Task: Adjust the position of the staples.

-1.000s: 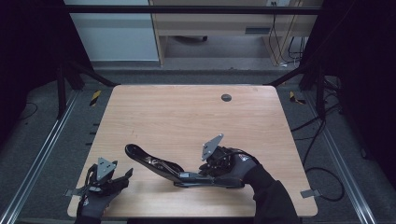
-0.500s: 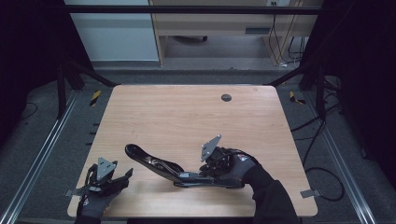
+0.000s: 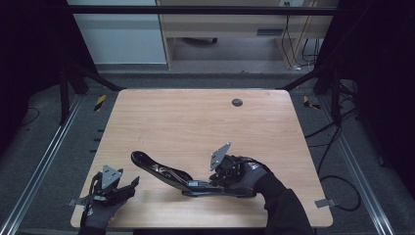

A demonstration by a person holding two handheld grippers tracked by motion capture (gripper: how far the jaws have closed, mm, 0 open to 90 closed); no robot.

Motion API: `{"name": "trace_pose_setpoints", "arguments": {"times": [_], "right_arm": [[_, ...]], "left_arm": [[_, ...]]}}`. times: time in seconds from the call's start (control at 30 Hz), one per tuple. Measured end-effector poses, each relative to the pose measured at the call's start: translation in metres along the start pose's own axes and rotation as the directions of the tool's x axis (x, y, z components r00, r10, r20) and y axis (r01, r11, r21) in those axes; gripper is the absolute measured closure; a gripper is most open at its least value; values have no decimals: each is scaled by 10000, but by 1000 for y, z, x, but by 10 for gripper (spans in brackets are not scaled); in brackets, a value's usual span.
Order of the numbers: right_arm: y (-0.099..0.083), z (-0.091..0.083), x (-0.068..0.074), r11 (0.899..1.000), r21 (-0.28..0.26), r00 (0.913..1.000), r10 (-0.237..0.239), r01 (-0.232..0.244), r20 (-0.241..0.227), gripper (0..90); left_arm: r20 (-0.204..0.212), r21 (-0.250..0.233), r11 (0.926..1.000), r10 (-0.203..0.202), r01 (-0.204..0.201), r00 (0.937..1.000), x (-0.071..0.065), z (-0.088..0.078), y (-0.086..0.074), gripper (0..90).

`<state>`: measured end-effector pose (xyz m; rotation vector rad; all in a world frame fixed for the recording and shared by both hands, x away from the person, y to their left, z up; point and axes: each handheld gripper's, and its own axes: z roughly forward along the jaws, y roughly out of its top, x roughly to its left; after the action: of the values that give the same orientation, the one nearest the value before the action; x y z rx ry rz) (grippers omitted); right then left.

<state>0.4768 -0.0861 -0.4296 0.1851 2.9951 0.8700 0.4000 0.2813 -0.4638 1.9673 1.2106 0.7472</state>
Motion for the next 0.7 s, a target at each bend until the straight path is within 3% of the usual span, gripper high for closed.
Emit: {"name": "trace_pose_setpoints", "arguments": {"times": [0.7], "right_arm": [[0,2,0,9993,-66,9993,-375,374,-59,783]], "left_arm": [[5,3,10000,-27,27,10000,0,0,0,339]]}}
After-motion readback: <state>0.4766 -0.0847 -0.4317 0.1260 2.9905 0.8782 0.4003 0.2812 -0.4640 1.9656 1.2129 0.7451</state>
